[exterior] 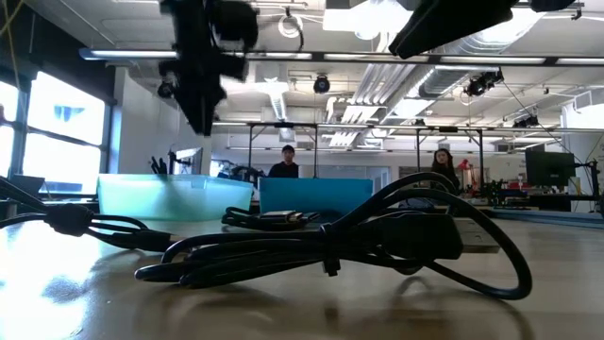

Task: Pick & Place USB Port
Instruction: Put the black USB cable into the green bin

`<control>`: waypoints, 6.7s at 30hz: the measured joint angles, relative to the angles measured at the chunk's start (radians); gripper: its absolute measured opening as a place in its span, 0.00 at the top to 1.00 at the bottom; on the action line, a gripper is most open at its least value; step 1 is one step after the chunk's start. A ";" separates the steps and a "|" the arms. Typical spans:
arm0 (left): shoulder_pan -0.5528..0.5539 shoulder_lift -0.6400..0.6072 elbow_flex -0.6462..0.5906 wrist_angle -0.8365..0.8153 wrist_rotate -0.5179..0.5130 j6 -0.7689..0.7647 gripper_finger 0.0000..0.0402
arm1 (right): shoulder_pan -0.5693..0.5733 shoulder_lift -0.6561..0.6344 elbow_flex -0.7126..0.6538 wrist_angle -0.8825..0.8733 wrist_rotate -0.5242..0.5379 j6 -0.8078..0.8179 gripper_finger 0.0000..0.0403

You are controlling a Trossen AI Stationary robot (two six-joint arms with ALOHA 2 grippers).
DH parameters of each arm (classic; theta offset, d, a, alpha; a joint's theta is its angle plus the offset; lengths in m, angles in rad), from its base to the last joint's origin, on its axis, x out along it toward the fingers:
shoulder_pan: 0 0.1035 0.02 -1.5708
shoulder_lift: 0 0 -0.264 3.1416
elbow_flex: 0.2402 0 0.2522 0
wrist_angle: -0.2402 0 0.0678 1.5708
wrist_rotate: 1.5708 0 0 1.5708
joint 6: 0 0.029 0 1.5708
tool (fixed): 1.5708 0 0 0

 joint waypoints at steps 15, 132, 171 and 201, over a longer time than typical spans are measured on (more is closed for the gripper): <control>-0.871 -0.061 0.027 0.014 -0.010 -0.705 0.54 | 0.000 0.000 0.000 0.047 -0.021 -0.002 0.63; -1.010 0.375 0.062 0.186 -0.103 -0.782 1.00 | 0.001 0.000 0.002 0.177 -0.197 -0.025 0.65; -0.043 0.242 0.215 -0.440 -0.537 -0.364 1.00 | 0.001 -0.001 0.001 0.068 -0.155 0.080 0.65; 0.087 0.243 0.022 -0.055 -0.391 -0.077 0.93 | 0.001 -0.001 -0.002 0.054 -0.151 0.090 0.65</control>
